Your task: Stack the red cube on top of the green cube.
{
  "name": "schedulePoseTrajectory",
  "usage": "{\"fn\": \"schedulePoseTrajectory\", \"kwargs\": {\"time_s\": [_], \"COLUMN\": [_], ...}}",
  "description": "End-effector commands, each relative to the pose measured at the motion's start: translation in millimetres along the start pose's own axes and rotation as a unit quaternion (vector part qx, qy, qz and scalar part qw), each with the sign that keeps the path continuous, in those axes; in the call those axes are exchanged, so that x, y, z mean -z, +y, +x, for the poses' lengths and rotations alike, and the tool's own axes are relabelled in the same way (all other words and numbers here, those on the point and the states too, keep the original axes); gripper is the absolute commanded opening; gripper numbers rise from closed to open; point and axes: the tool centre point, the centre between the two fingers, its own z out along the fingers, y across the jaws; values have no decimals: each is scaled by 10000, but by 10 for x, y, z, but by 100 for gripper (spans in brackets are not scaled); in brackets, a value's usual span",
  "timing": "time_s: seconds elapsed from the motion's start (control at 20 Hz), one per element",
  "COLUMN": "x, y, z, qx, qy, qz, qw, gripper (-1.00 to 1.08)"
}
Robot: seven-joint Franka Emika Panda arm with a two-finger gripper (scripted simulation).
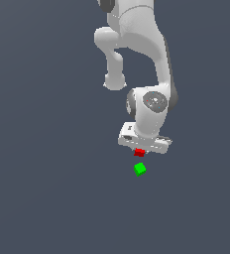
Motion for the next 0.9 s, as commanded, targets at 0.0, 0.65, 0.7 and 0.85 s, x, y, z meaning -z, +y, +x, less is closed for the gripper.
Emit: {"fn": "schedulePoseTrajectory", "kwargs": {"time_s": [0.0,0.65,0.7,0.85], "x": [-59,-240,-246,-255], "y": [-39,-160,-164,-173], "z": [136,551,565,592], "qx": [0,1,1,1], "qy": [4,2,2,2], "qz": [2,0,0,0], "qw": [10000,10000,10000,10000], "gripper": [-100,-100,-100,-100]}}
